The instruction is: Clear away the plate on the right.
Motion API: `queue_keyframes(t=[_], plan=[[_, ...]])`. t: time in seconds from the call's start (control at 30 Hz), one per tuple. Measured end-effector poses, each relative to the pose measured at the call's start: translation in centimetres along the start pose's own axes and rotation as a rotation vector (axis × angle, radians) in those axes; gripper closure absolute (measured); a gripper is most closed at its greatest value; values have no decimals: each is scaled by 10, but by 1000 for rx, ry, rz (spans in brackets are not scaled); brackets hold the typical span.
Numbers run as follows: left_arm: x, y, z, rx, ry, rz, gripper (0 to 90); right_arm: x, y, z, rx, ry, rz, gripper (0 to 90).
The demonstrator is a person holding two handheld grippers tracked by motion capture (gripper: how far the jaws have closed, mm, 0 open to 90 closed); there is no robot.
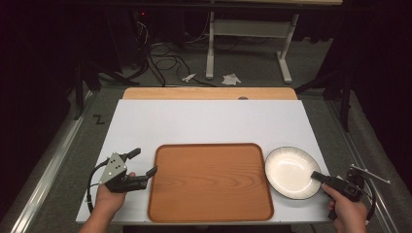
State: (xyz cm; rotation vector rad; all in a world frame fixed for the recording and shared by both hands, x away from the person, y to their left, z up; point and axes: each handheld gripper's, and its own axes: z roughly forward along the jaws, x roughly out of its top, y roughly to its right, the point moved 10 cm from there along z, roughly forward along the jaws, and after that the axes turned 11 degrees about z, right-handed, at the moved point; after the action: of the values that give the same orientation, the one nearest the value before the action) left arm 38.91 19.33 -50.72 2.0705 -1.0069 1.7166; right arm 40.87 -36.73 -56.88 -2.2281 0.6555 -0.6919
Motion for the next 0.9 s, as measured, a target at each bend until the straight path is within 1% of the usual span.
queue_keyframes(t=[0.1, 0.23, 0.4, 0.5, 0.53, 0.6, 0.63, 0.73, 0.8, 0.83, 0.87, 0.9], plan=[[0, 0, 0, 0, 0, 1, 160, 1, -1, -2, -2, 1, -9, 852], [0, 0, -1, 0, 1, -1, 160, 2, -3, -4, -10, 16, -17, 852], [1, -1, -1, 4, 4, -2, 160, 4, -6, -6, -11, 37, -50, 850], [1, -1, -1, 5, 7, -3, 161, 4, -7, -7, -11, 39, -47, 848], [1, -2, -1, 6, 8, -3, 161, 4, -8, -8, -3, 47, -38, 849], [1, -2, -2, 7, 10, -3, 160, 5, -8, -9, 3, 47, -36, 849], [1, -2, -2, 7, 10, -3, 160, 4, -11, -10, 17, 49, -28, 850], [2, -2, -2, 8, 13, -4, 161, 5, -14, -12, 27, 58, -36, 849], [2, -2, -2, 9, 14, -6, 160, 4, -18, -13, 38, 57, -43, 849], [2, -2, -2, 10, 13, -6, 161, 3, -24, -15, 50, 52, -46, 849], [2, -2, -2, 10, 14, -6, 161, 4, -26, -15, 57, 60, -57, 850], [2, -2, -2, 10, 14, -6, 161, 4, -26, -15, 57, 60, -57, 850]])
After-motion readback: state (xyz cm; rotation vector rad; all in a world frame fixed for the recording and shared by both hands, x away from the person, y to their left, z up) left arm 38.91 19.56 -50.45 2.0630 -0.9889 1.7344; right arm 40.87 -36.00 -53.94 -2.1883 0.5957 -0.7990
